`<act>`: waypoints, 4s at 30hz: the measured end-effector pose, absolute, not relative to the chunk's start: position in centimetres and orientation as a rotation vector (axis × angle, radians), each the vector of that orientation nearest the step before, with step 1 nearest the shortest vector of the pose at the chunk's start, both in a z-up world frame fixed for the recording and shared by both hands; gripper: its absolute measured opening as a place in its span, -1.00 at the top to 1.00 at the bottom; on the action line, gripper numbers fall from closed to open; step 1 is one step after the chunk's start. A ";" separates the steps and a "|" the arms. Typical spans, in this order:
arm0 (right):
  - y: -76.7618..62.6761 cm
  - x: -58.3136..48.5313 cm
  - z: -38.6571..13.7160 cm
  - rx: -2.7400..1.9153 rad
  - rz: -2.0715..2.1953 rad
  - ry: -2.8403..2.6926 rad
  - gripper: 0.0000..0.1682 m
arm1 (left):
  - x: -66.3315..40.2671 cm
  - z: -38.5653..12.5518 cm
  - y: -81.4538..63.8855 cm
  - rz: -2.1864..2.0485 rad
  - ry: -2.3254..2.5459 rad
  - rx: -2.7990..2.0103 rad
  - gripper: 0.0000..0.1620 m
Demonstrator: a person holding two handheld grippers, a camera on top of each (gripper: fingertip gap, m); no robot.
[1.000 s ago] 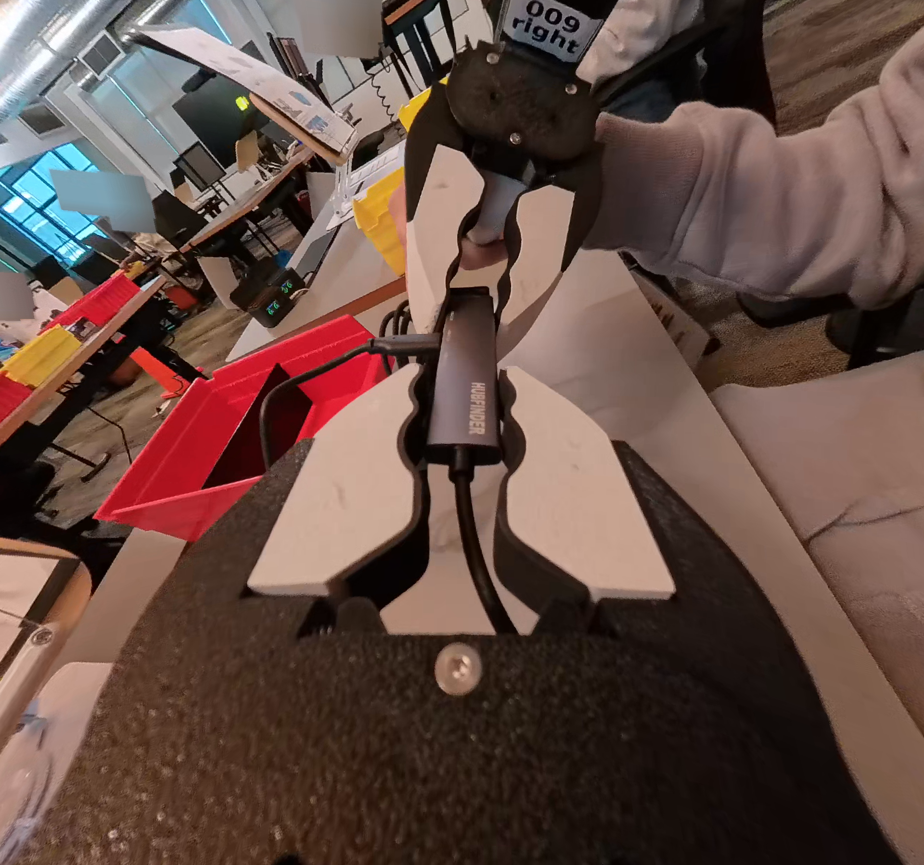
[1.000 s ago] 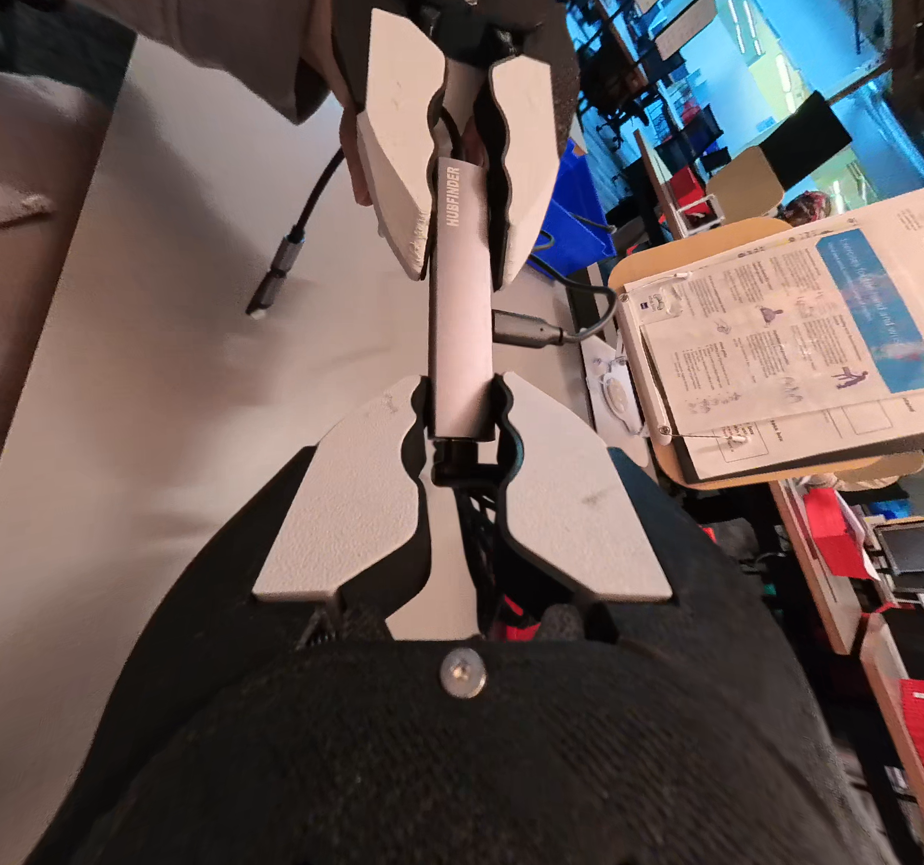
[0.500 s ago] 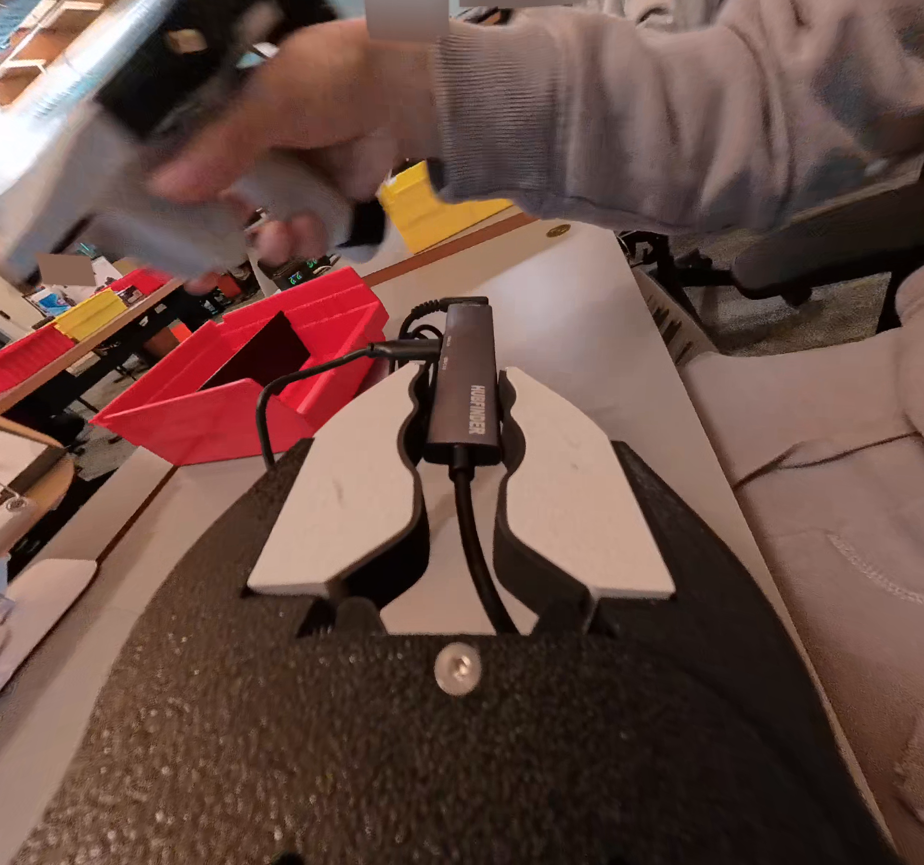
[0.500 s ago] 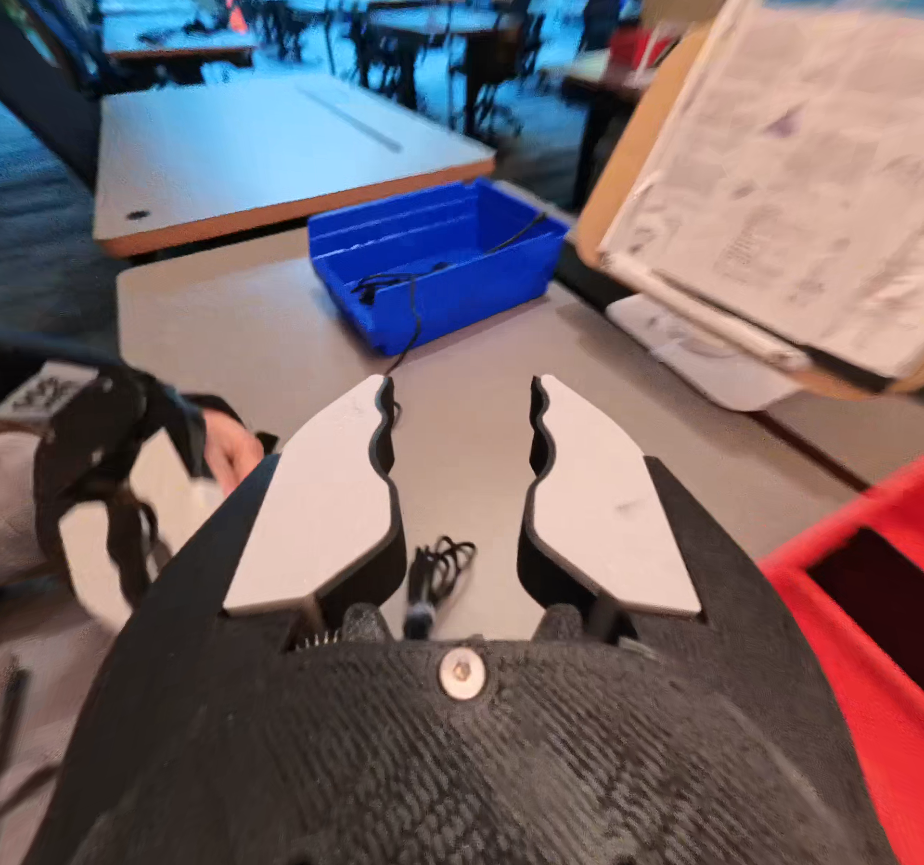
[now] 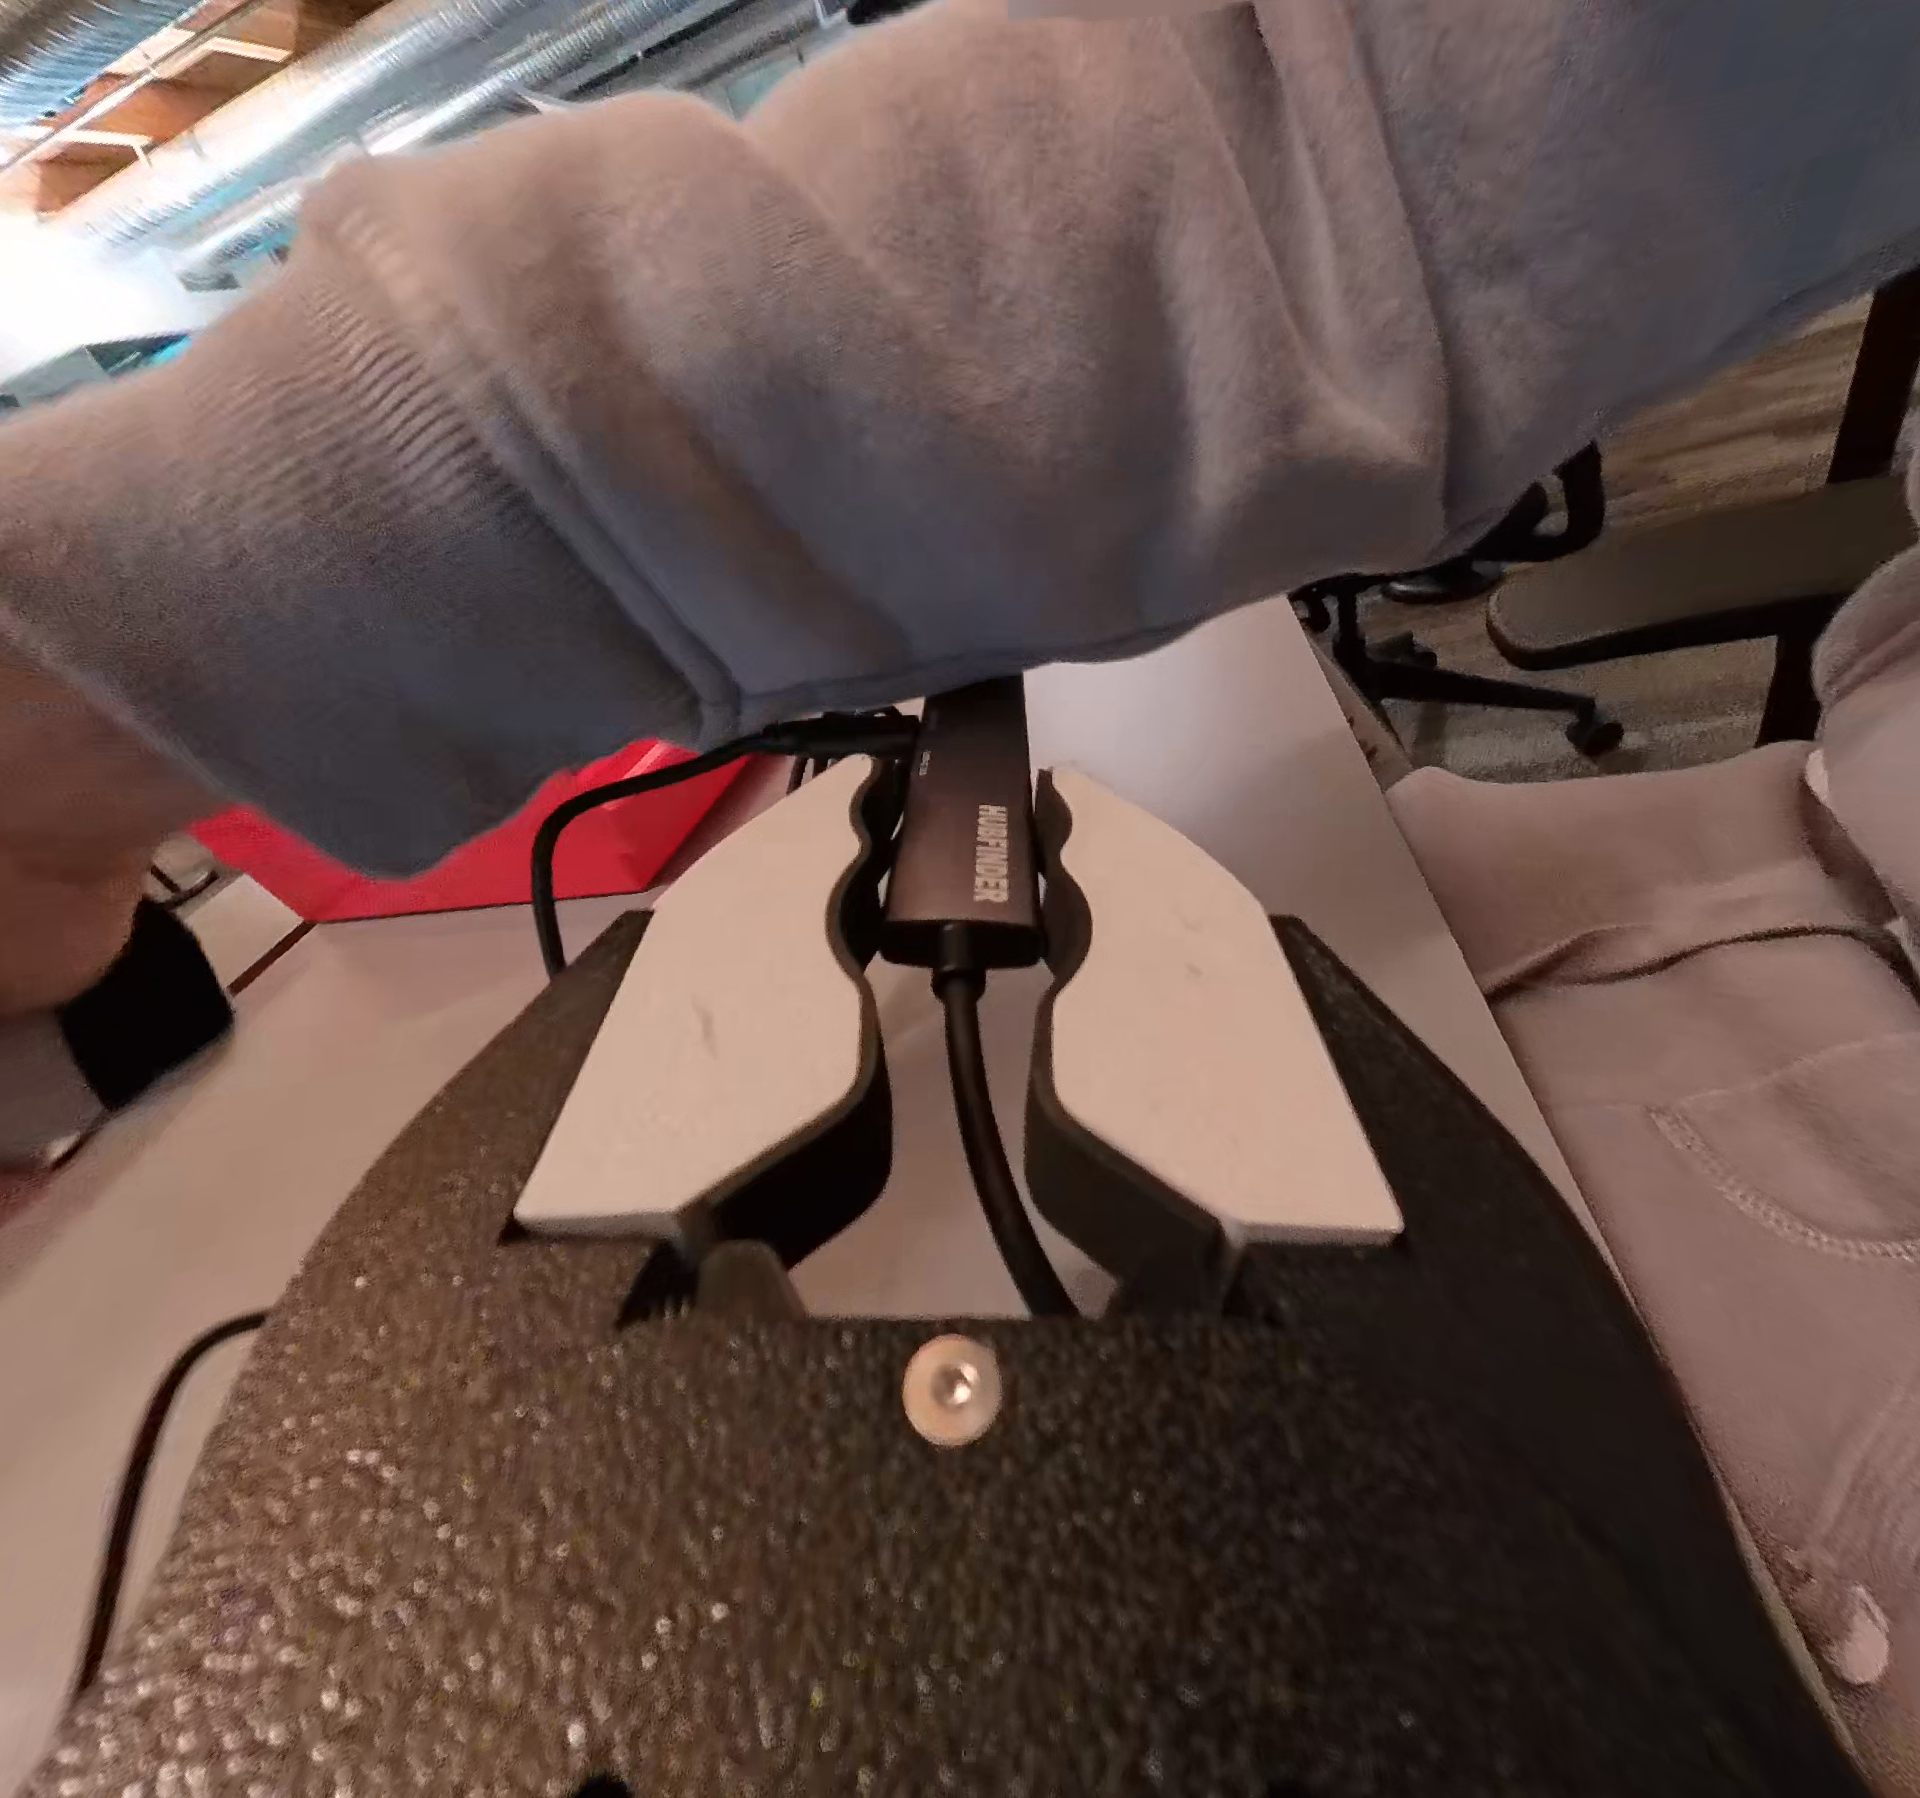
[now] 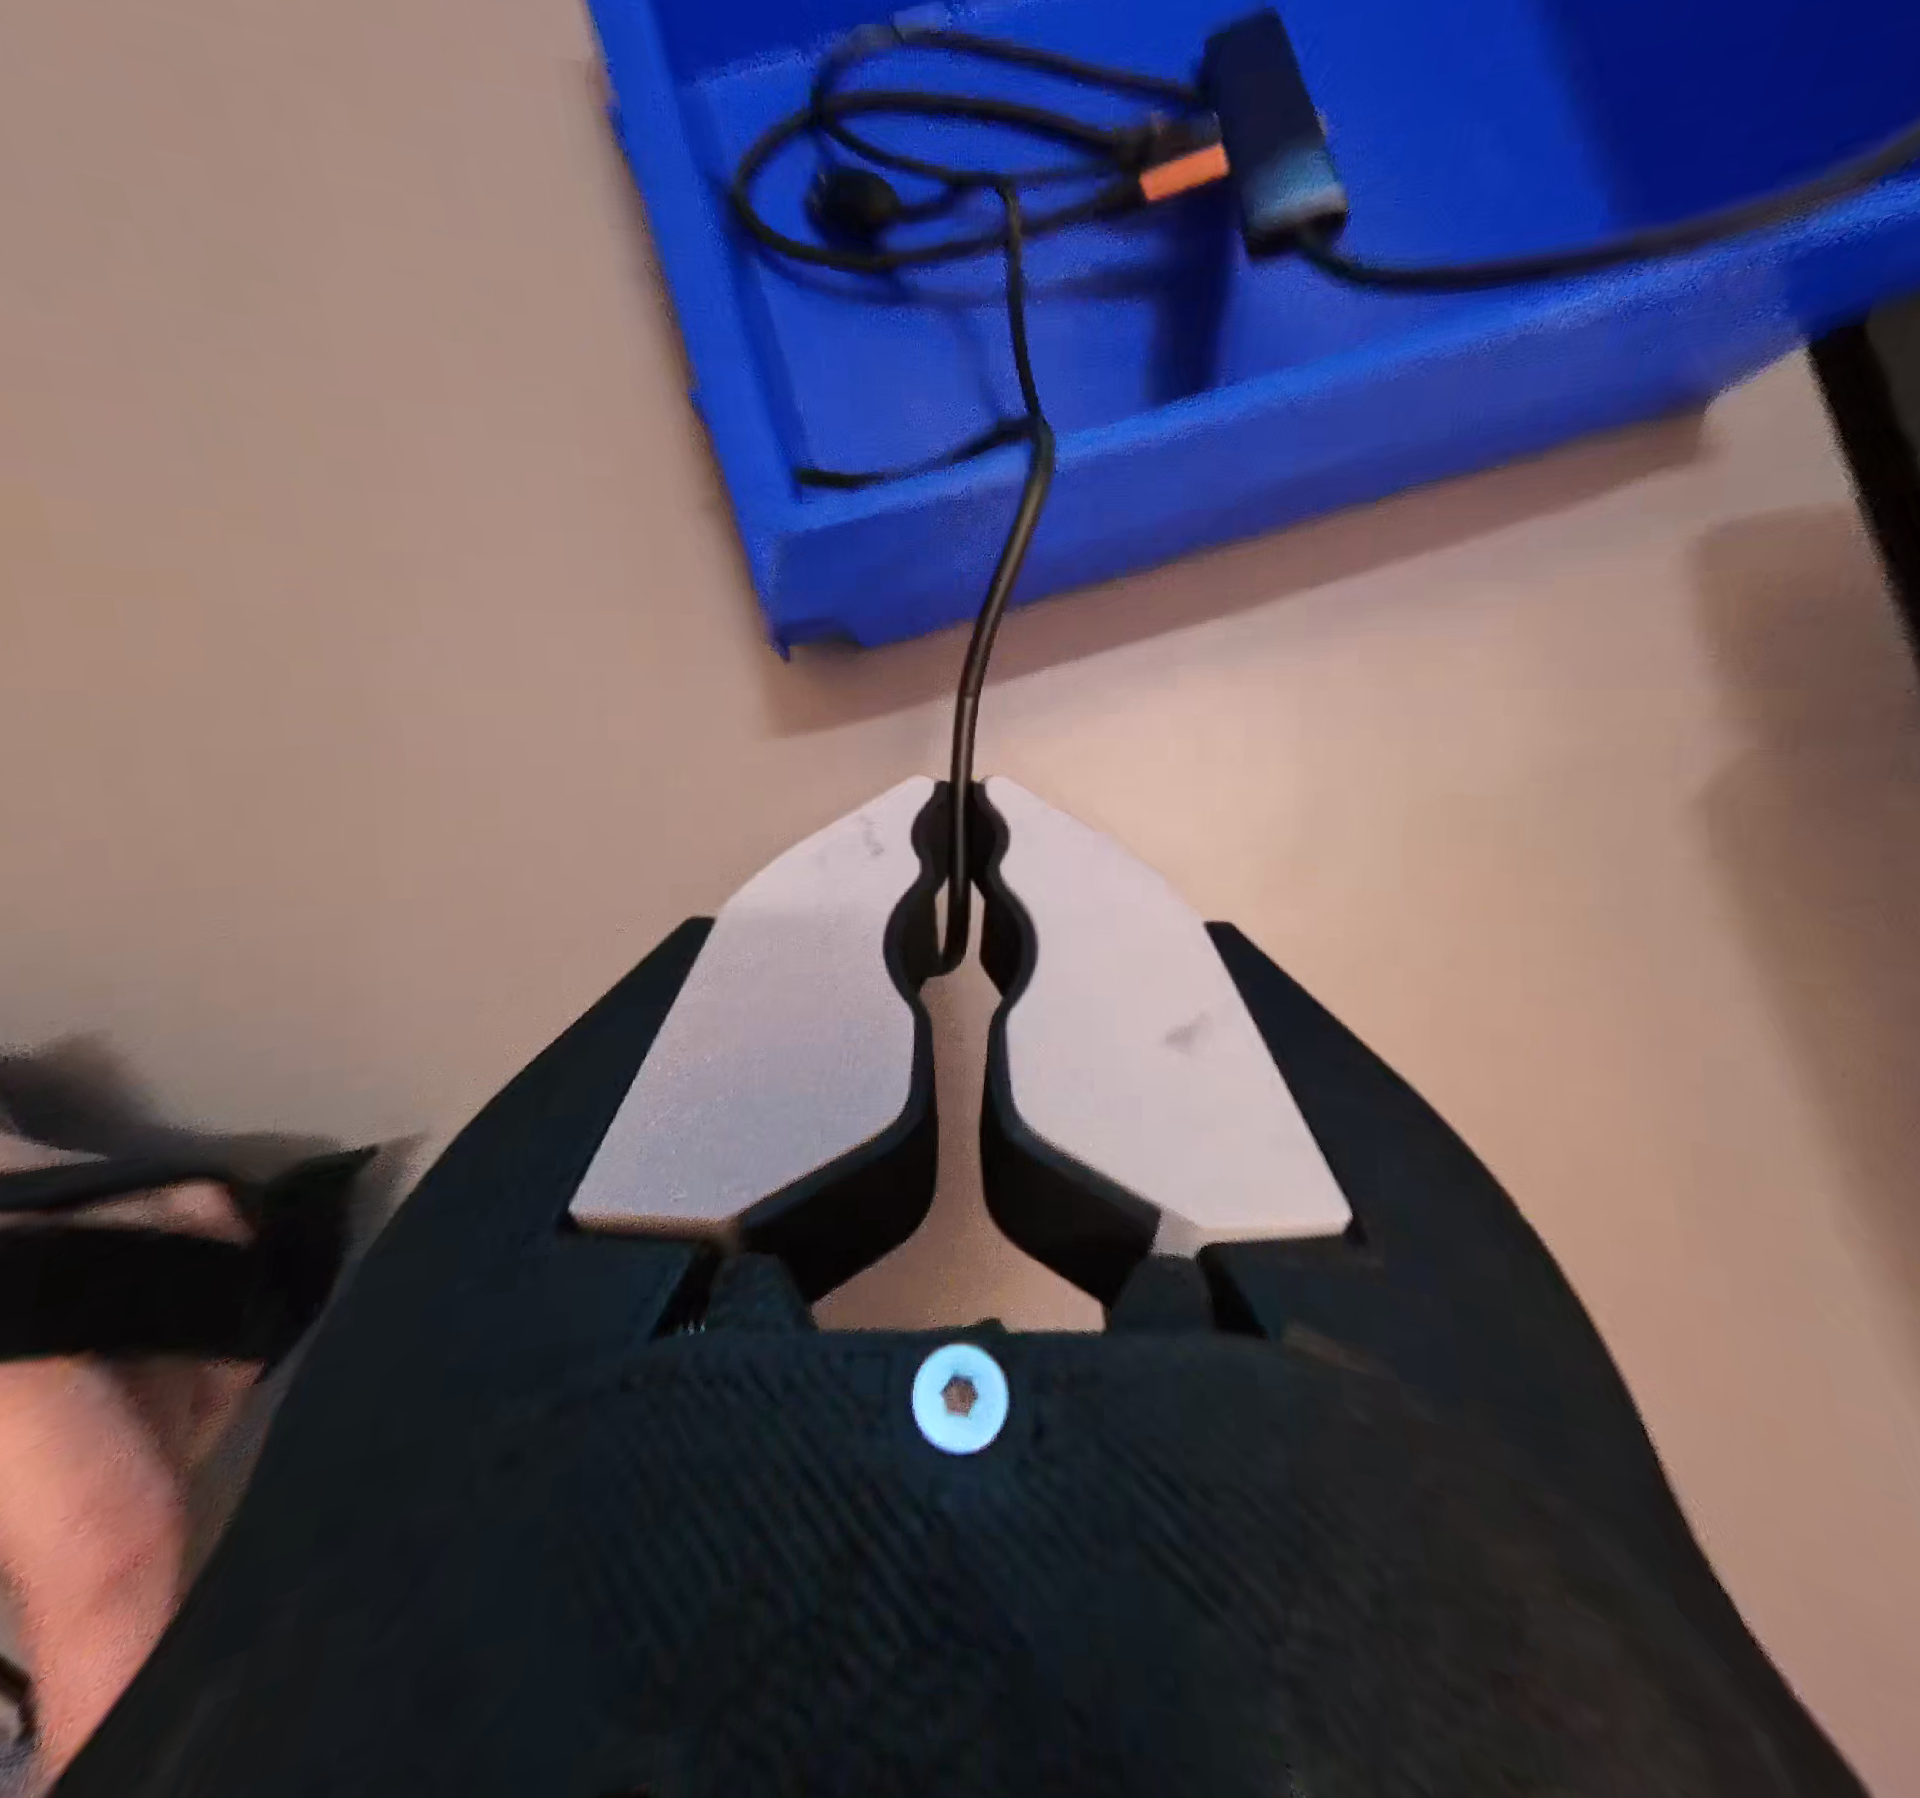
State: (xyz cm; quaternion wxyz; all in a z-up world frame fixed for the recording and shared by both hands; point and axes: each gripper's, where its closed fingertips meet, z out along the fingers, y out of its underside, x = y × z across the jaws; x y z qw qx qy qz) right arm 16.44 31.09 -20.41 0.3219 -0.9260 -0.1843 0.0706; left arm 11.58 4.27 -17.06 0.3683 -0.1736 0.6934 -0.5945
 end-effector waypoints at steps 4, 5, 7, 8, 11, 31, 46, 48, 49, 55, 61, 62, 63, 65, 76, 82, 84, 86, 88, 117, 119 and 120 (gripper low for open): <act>29.9 12.4 -11.3 -2.104 0.279 -0.635 0.97 | 11.7 -16.9 5.1 -1.576 1.729 -0.479 0.68; 29.1 11.3 -7.9 -1.984 0.309 -0.654 0.97 | 11.8 -16.9 5.2 -1.583 1.721 -0.485 0.68; 27.3 10.1 -1.0 -1.735 0.326 -0.652 0.97 | 11.9 -17.0 5.5 -1.586 1.714 -0.497 0.68; 26.4 10.8 1.7 -1.661 0.276 -0.600 0.97 | 11.9 -17.0 5.6 -1.584 1.711 -0.504 0.68; 23.3 15.8 3.6 -1.717 0.045 -0.440 0.97 | 11.8 -16.7 5.8 -1.583 1.703 -0.510 0.68; 0.0 19.5 -13.0 -1.901 0.258 0.148 0.50 | 10.7 -16.2 6.3 -1.780 1.775 -0.523 0.68; -0.9 14.9 -16.5 -1.380 1.220 0.555 0.81 | 12.9 -15.3 3.5 -1.846 1.894 -0.286 0.68; -0.7 15.2 -16.7 -1.378 1.221 0.569 0.88 | 13.0 -15.4 3.6 -1.856 1.886 -0.292 0.68; -0.7 15.4 -16.7 -1.366 1.236 0.581 0.88 | 13.1 -15.6 3.7 -1.849 1.888 -0.296 0.68; -0.3 15.9 -16.9 -1.329 1.272 0.629 0.88 | 13.1 -16.3 4.1 -1.846 1.882 -0.314 0.68; 0.5 16.5 -17.3 -1.385 1.157 0.564 0.89 | 13.5 -16.7 4.7 -1.803 1.885 -0.358 0.68; 0.5 16.7 -17.0 -1.357 1.170 0.569 0.89 | 13.6 -16.7 4.8 -1.796 1.885 -0.379 0.68; 0.5 16.8 -16.6 -1.321 1.192 0.573 0.90 | 13.7 -16.8 4.8 -1.784 1.884 -0.388 0.68; 0.4 16.7 -16.0 -1.263 1.231 0.567 0.90 | 13.7 -16.8 4.8 -1.785 1.868 -0.396 0.67; -0.1 16.9 -15.9 -1.184 1.281 0.624 0.90 | 13.8 -17.3 4.1 -1.745 1.871 -0.371 0.68; -0.3 17.2 -16.3 -1.241 1.235 0.622 0.91 | 14.0 -18.3 3.9 -1.671 1.945 -0.392 0.69; -0.3 17.4 -16.7 -1.284 1.183 0.622 0.91 | 14.1 -18.5 3.9 -1.644 1.962 -0.402 0.69; -0.2 17.6 -17.0 -1.310 1.152 0.630 0.91 | 14.2 -18.2 3.9 -1.659 1.942 -0.401 0.69; -0.1 17.9 -17.0 -1.303 1.134 0.652 0.87 | 14.2 -18.2 3.8 -1.660 1.943 -0.398 0.69; -0.5 16.1 -17.2 -1.782 0.988 0.339 0.90 | 13.4 -17.9 4.2 -1.550 1.966 -0.292 0.69; -0.7 16.0 -16.7 -1.774 0.986 0.323 0.90 | 13.3 -17.4 4.0 -1.530 1.958 -0.281 0.69; -0.8 16.0 -16.6 -1.774 0.977 0.323 0.90 | 13.3 -17.3 3.9 -1.520 1.959 -0.278 0.69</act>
